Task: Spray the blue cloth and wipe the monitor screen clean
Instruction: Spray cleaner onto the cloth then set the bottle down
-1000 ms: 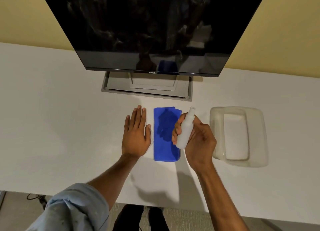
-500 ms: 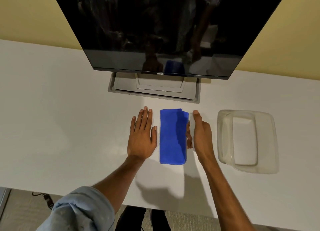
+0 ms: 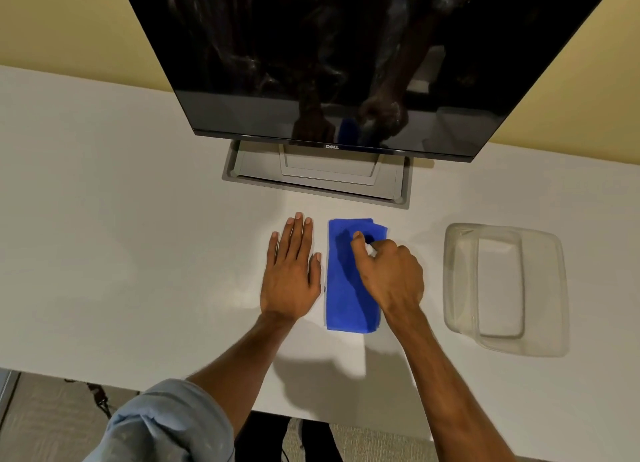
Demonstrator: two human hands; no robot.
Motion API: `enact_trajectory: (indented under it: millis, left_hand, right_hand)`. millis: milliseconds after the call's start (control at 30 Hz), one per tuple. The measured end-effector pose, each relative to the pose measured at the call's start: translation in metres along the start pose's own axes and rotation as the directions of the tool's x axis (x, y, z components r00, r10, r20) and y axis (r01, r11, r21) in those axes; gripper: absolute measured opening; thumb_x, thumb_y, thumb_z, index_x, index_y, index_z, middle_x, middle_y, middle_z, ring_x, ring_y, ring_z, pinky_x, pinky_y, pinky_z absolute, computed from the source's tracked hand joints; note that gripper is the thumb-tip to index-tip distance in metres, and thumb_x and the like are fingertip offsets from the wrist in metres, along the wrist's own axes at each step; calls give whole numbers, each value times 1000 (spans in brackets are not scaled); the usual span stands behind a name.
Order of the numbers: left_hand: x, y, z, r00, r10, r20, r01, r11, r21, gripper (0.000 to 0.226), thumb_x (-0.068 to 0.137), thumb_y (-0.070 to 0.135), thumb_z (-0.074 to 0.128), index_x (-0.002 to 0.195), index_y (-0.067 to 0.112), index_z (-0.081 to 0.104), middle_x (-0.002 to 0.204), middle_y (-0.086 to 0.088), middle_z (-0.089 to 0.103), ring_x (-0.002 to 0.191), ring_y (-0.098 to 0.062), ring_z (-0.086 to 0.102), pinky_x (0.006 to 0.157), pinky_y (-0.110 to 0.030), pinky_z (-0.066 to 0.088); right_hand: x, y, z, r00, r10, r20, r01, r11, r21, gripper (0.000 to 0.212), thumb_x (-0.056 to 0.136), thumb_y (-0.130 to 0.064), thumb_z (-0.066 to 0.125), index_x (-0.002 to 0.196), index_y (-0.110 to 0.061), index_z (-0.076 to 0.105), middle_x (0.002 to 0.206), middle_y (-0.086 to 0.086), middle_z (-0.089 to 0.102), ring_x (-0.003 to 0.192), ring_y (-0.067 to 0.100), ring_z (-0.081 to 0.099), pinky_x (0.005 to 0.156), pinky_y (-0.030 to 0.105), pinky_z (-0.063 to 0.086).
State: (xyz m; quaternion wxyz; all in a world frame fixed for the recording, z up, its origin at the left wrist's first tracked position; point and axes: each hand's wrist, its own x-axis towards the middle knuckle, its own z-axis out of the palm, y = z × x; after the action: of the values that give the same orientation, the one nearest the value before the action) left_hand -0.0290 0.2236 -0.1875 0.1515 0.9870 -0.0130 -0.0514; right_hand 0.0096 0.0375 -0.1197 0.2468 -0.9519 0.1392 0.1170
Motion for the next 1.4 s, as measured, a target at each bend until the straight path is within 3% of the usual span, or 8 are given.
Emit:
enact_trajectory:
  millis: [533,667,833,933,1000,1133,1300,1400]
  left_hand:
    - [2,-3,8,1000,0,-24,1,1000,7,71,118,46,25,179,19,3,187,-1,-5,174,-21,-2,141,-51,12]
    - [2,-3,8,1000,4,-29,-3,1000,14,71,118,45,25,179,19,3,187,-1,-5,174,-22,-2,142,-50,11]
    - [1,-3,7,1000,-2,-30,2,1000,13,70,118,45,27,179,19,4,187,-1,-4,174,-21,-3,142,-50,10]
    - [1,-2,6,1000,-7,-20,7,1000,16,70,118,46,23,179,18,4,187,-1,-3,174,-22,-2,142,-50,10]
    - [1,-1,5,1000,-6,-19,6,1000,17,70,117,47,20,179,18,6,187,-2,-2,174,-23,0,142,-51,11]
    - [1,0,2,1000,1,-25,-1,1000,15,69,117,45,23,179,17,9,187,-3,1,174,-23,3,141,-52,14]
    - [0,1,0,999,3,-33,-3,1000,9,69,118,43,25,179,16,10,187,-3,3,174,-23,4,141,-52,15]
    - [0,1,0,1000,2,-23,-1,1000,25,69,118,43,24,179,17,7,187,-3,0,174,-23,2,141,-52,14]
  right_hand:
    - [-41,23,-8,996,20,90,-10,993,-115,64,95,-87,33,85,-28,56,59,-6,62,54,10,61,53,23,42]
    - [-50,28,-8,997,-60,40,62,995,-77,61,101,-74,34,74,-25,59,51,-8,51,45,10,50,50,24,36]
    - [-53,30,-10,1000,19,3,-20,998,62,77,97,-87,35,96,-22,77,54,-5,58,50,10,56,52,23,38]
    - [-53,27,-17,997,69,-28,-64,987,147,87,75,-108,14,64,-30,51,50,-10,45,47,8,45,53,23,36]
    - [-49,26,-20,997,70,-25,-66,987,149,84,75,-108,14,63,-32,49,50,-12,42,47,8,44,53,22,35]
    - [-33,22,-14,998,65,-23,-62,993,103,79,99,-83,40,101,-15,79,61,-13,52,55,5,52,57,25,41]
    - [-26,10,-9,999,35,-14,-33,996,87,71,96,-88,37,79,-22,57,57,-13,49,52,7,51,57,25,39]
    - [-31,14,-15,995,101,6,-100,972,211,89,78,-106,17,80,-25,54,64,-14,55,59,7,55,60,24,40]
